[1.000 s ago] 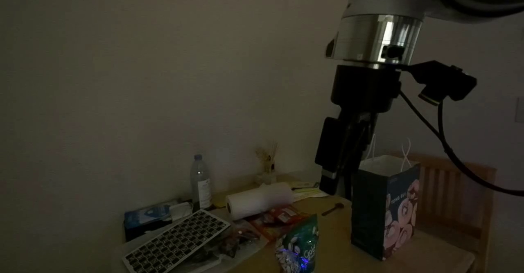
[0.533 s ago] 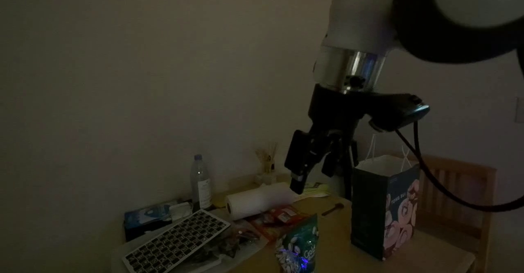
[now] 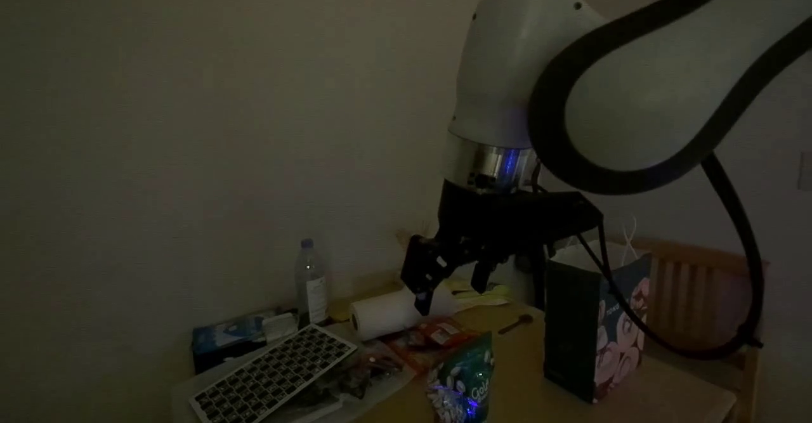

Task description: Pick up the plastic and put in the paper bag

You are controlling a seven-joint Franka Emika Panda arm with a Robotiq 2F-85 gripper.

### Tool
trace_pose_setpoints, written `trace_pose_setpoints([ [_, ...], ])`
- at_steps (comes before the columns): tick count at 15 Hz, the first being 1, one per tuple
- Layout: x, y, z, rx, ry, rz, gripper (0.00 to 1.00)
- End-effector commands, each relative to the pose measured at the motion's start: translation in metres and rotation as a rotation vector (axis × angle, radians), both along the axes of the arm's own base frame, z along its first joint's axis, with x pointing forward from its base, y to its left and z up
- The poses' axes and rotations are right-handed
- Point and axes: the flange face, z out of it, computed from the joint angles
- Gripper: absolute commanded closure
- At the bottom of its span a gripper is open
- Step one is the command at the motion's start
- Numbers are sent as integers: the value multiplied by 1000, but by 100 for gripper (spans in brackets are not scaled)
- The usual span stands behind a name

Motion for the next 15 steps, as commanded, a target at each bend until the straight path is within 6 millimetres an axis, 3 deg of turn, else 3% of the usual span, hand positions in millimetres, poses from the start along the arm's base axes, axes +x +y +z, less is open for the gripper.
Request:
trace_pose_setpoints([
  [1, 0, -3, -3, -8, -27, -129, 0],
  [8, -21, 0, -35, -77, -94, -488, 0],
  [9, -25, 4, -33, -104, -66, -477, 0],
  [10, -15, 1, -35, -62, -54, -435, 0],
  [15, -23, 6, -35, -90, -45, -460, 0],
])
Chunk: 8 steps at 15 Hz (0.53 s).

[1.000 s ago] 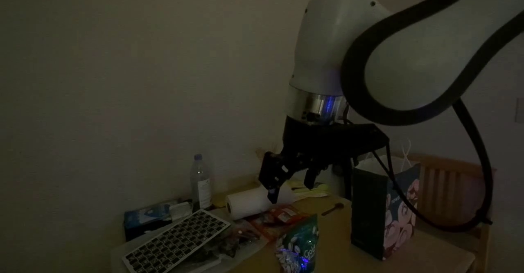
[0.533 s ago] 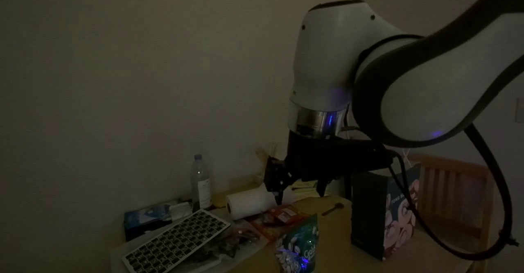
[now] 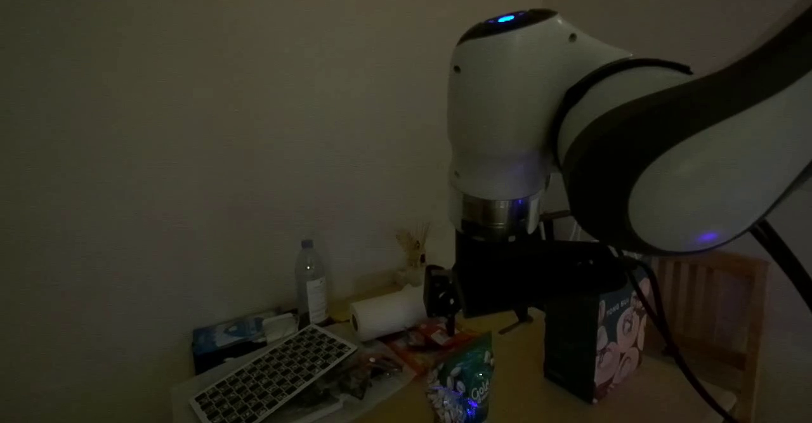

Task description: Pick up the plastic and put in the paper bag

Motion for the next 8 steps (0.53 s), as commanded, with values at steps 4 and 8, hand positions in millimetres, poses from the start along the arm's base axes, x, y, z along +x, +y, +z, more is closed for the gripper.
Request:
trace_pose_setpoints([
  [4, 0, 1, -16, 24, -54, -167, 0],
  [8, 4, -1, -26, -13, -174, -356, 0],
])
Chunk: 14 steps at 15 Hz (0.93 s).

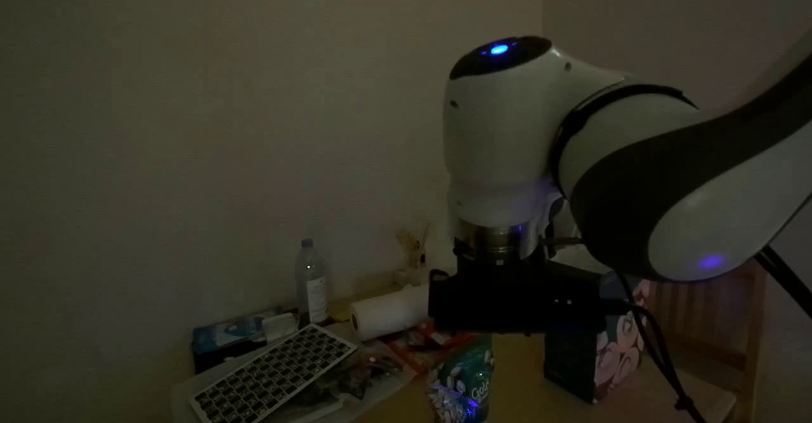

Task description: Pick up the plastic and put in the paper bag

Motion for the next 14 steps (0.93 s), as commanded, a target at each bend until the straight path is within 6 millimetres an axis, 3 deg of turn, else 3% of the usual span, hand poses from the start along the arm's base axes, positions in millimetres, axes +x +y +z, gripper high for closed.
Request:
trace_pose_setpoints([
  [1, 3, 0, -8, -72, -101, -152, 0],
  [2, 0, -2, -6, -35, -51, -85, 0],
  [6, 1, 0, -7, -61, -84, -133, 0],
  [14, 43, -14, -41, -79, -10, -106, 0],
])
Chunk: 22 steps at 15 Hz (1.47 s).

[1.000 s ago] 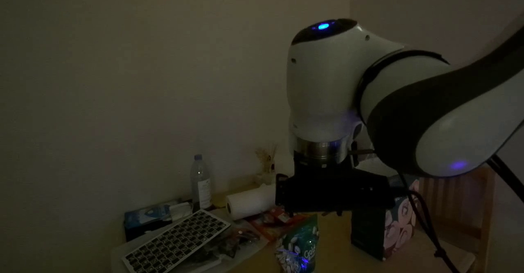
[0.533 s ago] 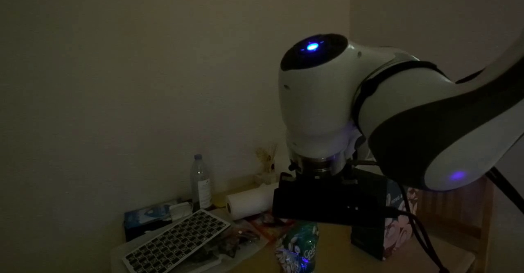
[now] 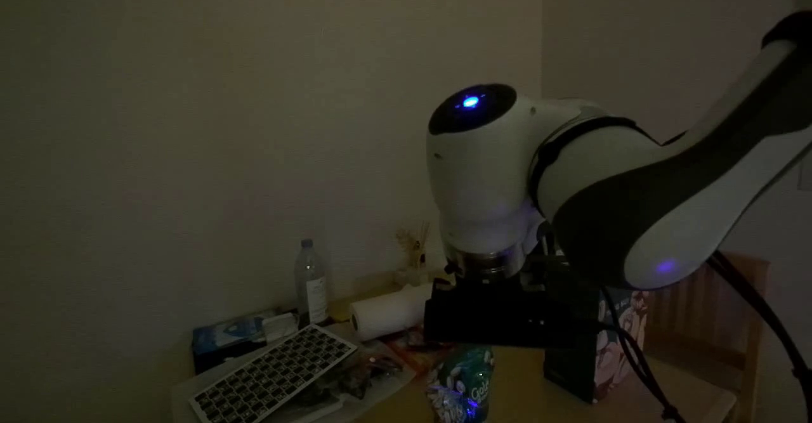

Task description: Pick up the plastic and put in the paper bag

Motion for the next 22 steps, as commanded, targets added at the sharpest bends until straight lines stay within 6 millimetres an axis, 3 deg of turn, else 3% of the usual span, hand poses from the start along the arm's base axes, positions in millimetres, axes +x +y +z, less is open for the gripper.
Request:
trace_pose_setpoints([
  [1, 22, 2, -15, -28, 15, 16, 0],
  [2, 12, -2, -8, -7, 16, 15, 0],
  [7, 16, 0, -11, 0, 24, 17, 0],
  [19, 96, -15, -76, 28, 108, -86, 0],
  [21, 104, -16, -88, 38, 125, -96, 27],
  [22, 108, -16, -94, 42, 135, -108, 33],
])
